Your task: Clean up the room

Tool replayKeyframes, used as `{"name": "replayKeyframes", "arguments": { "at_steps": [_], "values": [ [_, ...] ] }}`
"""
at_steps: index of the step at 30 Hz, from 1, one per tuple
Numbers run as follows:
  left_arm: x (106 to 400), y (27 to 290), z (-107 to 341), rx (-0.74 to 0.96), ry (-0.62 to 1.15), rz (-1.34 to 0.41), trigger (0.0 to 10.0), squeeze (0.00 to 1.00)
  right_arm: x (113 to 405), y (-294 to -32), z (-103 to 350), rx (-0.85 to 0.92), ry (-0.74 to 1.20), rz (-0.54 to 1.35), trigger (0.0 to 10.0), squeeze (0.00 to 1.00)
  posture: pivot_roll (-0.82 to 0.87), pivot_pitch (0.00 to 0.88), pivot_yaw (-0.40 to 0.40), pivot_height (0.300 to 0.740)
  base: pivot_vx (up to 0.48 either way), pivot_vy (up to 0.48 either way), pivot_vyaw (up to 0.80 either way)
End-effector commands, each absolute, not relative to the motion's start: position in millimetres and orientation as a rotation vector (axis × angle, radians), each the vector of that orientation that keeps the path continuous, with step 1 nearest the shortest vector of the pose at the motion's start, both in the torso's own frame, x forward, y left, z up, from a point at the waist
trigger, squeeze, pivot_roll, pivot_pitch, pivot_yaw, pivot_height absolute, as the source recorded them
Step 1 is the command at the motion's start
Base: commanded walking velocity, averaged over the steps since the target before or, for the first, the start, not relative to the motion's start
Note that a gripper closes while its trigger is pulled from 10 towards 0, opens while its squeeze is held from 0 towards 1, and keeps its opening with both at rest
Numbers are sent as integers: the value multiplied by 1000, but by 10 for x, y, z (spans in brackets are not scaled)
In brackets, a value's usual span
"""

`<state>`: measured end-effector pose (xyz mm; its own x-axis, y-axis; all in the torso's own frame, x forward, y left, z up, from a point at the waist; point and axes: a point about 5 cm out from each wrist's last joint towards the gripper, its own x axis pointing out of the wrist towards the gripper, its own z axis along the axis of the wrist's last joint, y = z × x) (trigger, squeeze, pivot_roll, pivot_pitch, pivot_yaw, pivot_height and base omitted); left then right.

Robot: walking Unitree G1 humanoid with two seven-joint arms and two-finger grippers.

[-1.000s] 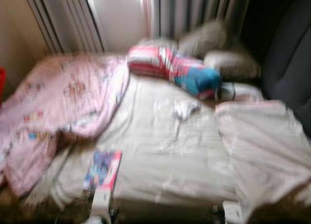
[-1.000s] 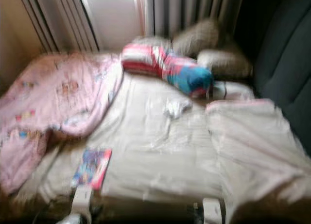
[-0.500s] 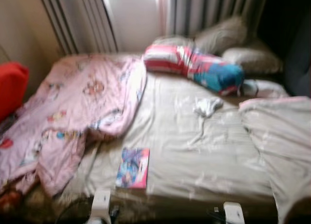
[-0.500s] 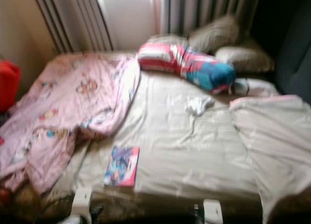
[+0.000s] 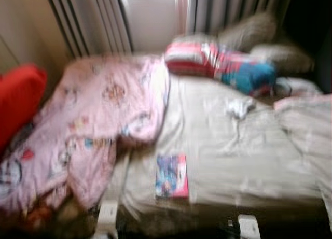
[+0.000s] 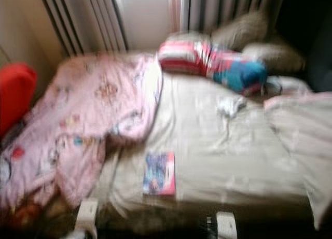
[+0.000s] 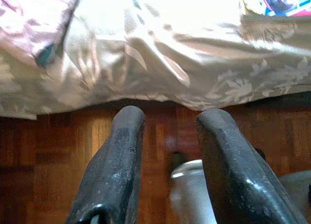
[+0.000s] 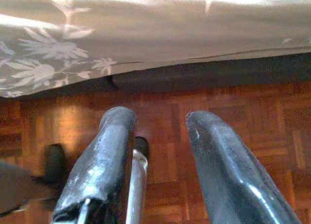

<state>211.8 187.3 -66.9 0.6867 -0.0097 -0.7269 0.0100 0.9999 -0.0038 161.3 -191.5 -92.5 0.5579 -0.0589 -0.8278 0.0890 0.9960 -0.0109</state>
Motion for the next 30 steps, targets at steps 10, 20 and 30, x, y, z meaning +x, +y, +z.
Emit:
{"name": "replayKeyframes", "arguments": {
  "at_steps": [10, 20, 30],
  "values": [
    [2080, 1969, -678, 20, 825, 14, 10000, 0, 1651, -1832, -919, 51, 965, -75, 10000, 0, -56, 14, 27, 740, 0, 40, 0],
    [2105, 1964, -663, 17, 812, 11, 10000, 0, 1677, -1825, -907, 52, 951, -75, 10000, 0, -55, 17, 27, 740, 0, 0, 0],
    [2109, 1960, -661, 11, 811, 12, 10000, 0, 1703, -1818, -894, 57, 937, -71, 10000, 0, -54, 19, 27, 740, 0, 0, 0]
  ]
}}
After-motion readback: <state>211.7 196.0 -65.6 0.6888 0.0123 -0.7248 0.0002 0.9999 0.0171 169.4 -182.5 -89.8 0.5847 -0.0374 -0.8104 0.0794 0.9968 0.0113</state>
